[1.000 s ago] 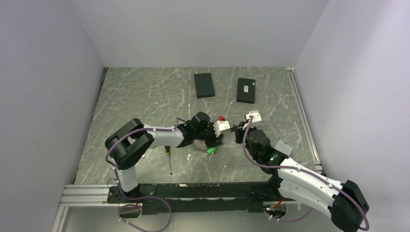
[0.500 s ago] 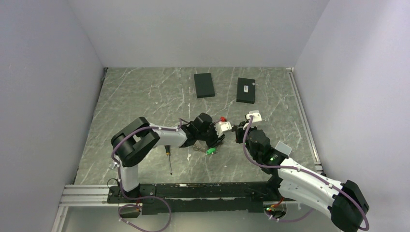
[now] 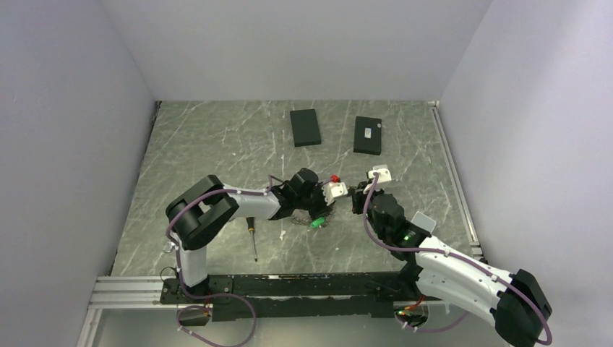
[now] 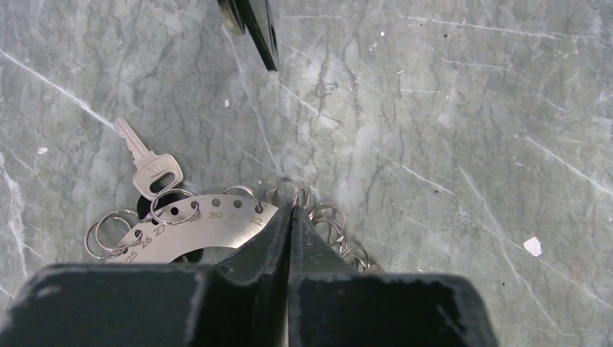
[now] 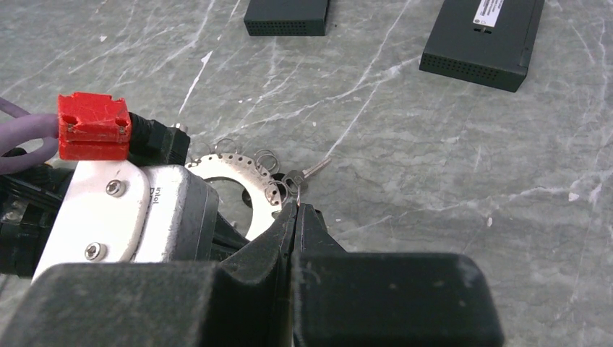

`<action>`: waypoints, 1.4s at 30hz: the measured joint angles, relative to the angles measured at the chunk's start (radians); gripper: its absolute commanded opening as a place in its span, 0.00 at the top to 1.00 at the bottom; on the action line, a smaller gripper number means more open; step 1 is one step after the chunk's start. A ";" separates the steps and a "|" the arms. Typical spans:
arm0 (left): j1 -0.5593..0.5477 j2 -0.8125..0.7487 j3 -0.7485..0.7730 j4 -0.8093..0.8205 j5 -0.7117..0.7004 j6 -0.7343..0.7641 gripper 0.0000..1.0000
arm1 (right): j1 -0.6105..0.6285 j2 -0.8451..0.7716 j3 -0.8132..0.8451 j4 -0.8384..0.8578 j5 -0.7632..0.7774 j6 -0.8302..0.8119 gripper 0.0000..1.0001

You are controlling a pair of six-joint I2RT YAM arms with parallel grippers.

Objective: Put the keys on the keyring

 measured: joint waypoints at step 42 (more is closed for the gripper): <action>0.134 -0.189 -0.099 0.050 0.162 -0.193 1.00 | -0.006 0.031 0.043 -0.039 -0.222 -0.018 1.00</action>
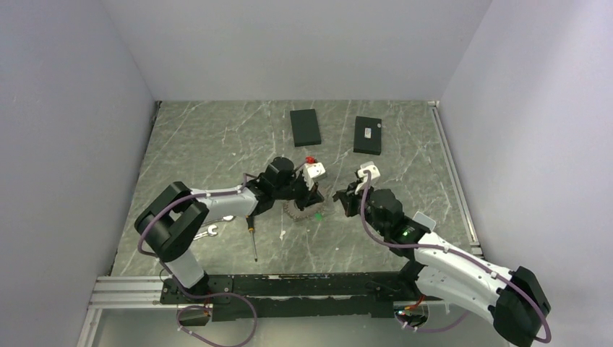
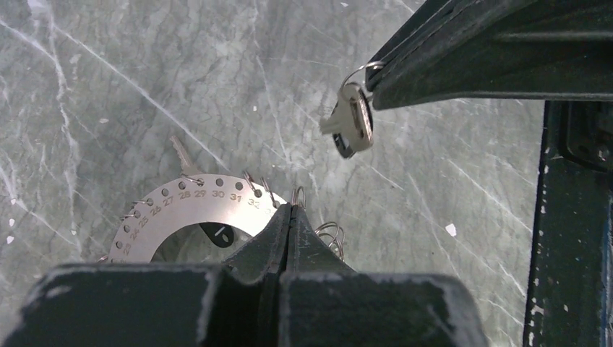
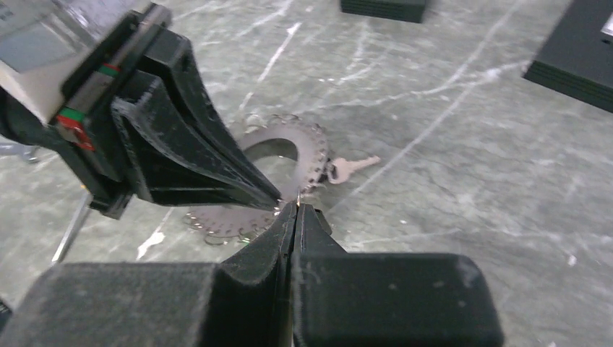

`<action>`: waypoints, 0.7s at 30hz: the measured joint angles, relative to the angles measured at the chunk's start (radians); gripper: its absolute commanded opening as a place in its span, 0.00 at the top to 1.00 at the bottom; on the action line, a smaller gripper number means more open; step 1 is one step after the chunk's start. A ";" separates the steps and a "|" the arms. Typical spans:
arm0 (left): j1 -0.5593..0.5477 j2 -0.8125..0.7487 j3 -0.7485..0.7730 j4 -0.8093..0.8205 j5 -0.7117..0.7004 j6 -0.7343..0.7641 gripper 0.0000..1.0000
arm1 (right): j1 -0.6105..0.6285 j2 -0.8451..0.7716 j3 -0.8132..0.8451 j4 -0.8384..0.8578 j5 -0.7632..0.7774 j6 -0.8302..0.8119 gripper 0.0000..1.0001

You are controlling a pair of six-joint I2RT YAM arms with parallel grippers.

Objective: Put the keys on the keyring

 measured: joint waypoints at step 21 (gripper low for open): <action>0.003 -0.136 -0.131 0.109 0.036 -0.003 1.00 | 0.000 0.171 0.171 -0.211 -0.167 0.124 1.00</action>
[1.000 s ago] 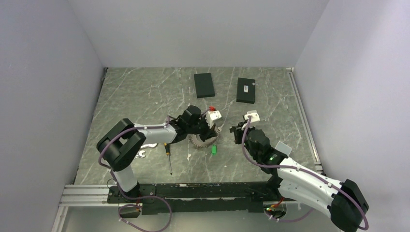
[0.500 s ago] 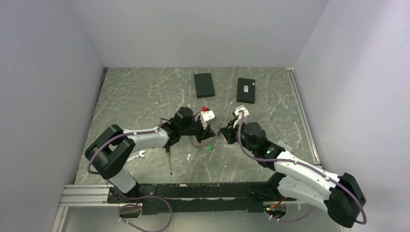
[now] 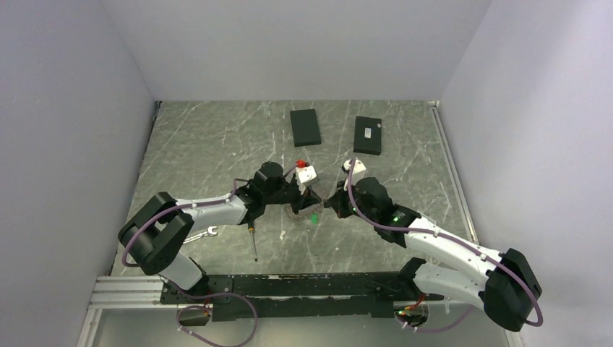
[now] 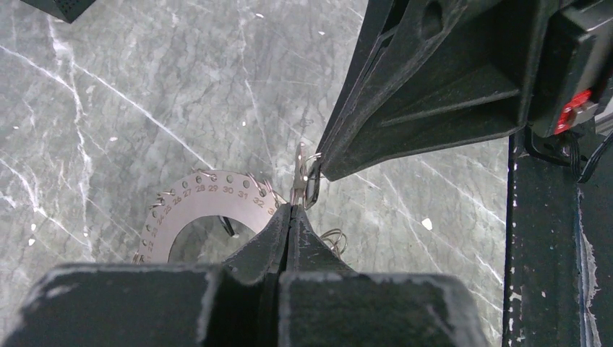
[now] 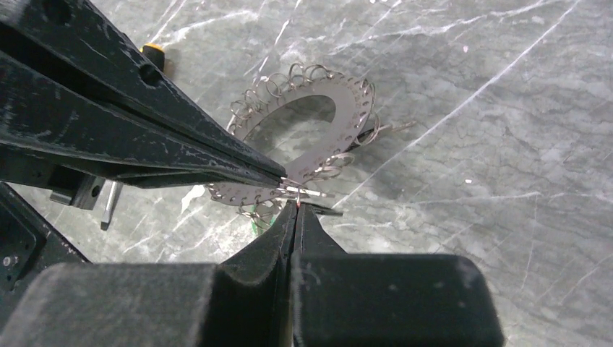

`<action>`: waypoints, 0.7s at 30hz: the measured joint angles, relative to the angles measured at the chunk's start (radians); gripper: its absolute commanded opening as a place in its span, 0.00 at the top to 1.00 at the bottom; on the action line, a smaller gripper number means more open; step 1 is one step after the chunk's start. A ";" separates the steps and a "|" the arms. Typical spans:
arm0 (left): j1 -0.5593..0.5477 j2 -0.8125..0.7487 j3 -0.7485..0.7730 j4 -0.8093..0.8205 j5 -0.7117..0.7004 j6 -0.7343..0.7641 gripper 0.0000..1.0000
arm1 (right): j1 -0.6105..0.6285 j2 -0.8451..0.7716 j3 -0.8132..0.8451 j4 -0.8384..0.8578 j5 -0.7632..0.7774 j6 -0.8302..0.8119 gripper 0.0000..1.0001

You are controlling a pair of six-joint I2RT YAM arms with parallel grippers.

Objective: Put the keys on the keyring

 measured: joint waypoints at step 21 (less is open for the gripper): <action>0.000 -0.024 -0.010 -0.002 -0.021 0.010 1.00 | 0.000 -0.027 0.046 -0.145 0.004 -0.050 1.00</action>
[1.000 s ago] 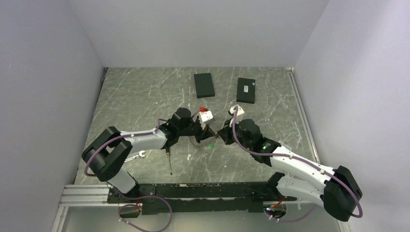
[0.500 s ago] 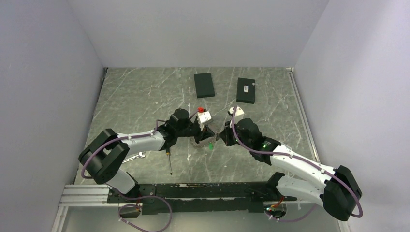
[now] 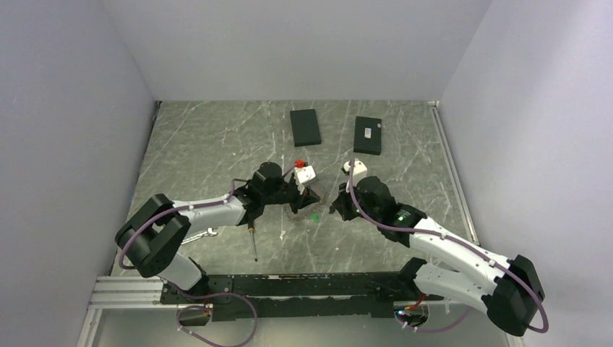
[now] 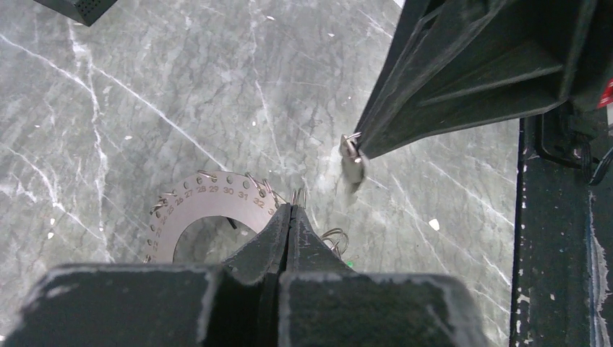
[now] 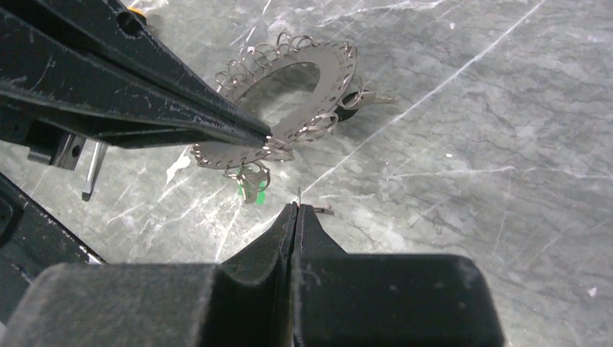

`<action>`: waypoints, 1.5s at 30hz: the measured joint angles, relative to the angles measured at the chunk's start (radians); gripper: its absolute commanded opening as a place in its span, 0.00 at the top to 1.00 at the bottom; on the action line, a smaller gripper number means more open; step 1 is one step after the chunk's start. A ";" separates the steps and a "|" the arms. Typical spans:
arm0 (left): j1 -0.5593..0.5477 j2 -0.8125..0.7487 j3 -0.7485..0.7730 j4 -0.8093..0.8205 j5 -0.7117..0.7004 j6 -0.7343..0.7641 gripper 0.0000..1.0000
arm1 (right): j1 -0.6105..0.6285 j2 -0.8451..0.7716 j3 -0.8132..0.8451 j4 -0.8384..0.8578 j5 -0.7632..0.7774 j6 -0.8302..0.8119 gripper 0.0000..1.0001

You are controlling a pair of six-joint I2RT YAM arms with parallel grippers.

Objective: Put the keys on the keyring

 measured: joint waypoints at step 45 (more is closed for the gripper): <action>-0.049 -0.054 0.002 -0.076 0.022 0.052 1.00 | -0.003 0.099 0.073 -0.072 -0.121 -0.109 1.00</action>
